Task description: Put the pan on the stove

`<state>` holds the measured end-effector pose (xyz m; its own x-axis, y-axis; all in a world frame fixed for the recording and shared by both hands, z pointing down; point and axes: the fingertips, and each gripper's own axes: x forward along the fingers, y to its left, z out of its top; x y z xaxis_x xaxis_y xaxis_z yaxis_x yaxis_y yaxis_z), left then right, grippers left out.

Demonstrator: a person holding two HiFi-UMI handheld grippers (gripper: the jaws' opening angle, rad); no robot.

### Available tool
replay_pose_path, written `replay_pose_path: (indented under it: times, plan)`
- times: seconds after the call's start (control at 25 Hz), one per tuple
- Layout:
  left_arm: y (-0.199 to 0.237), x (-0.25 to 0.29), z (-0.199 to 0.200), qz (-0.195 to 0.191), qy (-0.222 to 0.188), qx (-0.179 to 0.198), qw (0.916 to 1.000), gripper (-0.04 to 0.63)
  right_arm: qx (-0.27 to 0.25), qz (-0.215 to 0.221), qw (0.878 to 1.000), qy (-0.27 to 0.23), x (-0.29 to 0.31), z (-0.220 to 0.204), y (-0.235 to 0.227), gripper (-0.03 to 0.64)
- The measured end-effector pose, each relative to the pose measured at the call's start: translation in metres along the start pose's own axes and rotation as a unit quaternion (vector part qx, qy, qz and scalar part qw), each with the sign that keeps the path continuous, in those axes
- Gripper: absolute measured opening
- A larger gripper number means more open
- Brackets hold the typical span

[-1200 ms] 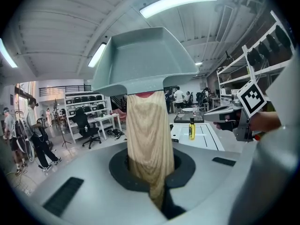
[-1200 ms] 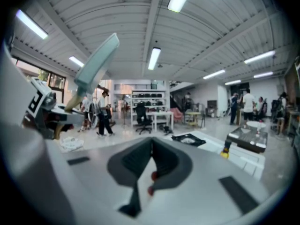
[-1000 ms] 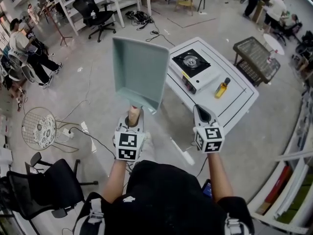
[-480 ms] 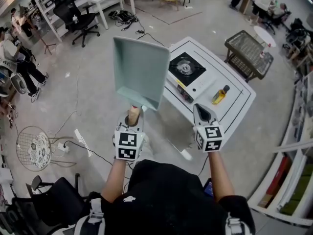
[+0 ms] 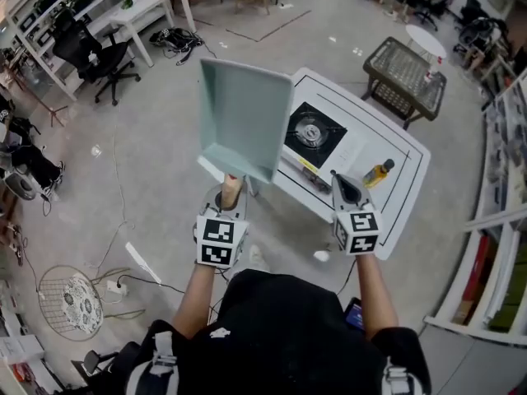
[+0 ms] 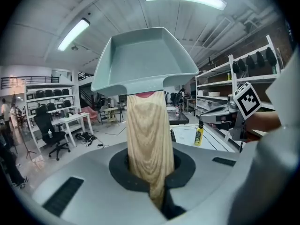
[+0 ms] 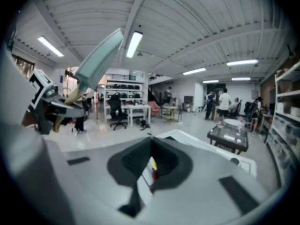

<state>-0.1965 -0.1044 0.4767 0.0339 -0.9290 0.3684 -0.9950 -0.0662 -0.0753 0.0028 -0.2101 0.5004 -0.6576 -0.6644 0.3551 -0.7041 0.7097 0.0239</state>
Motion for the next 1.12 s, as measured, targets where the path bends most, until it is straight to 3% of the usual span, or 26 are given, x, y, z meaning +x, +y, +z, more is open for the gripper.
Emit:
replay_pose_path:
  times: [0.2, 0.52, 1.12]
  plan:
    - [0.029, 0.030, 0.009, -0.043, 0.007, 0.027, 0.9987, 0.025, 0.014, -0.040, 0.999, 0.007, 0.022, 0.010, 0.004, 0.035]
    - [0.043, 0.070, 0.002, -0.104, 0.029, 0.034, 0.9936, 0.025, 0.031, -0.106, 0.994, 0.022, 0.032, 0.004, -0.005, 0.035]
    - [0.030, 0.098, -0.013, -0.150, 0.073, 0.036, 0.9854, 0.025, 0.036, -0.151, 0.987, 0.051, 0.023, -0.013, -0.013, 0.035]
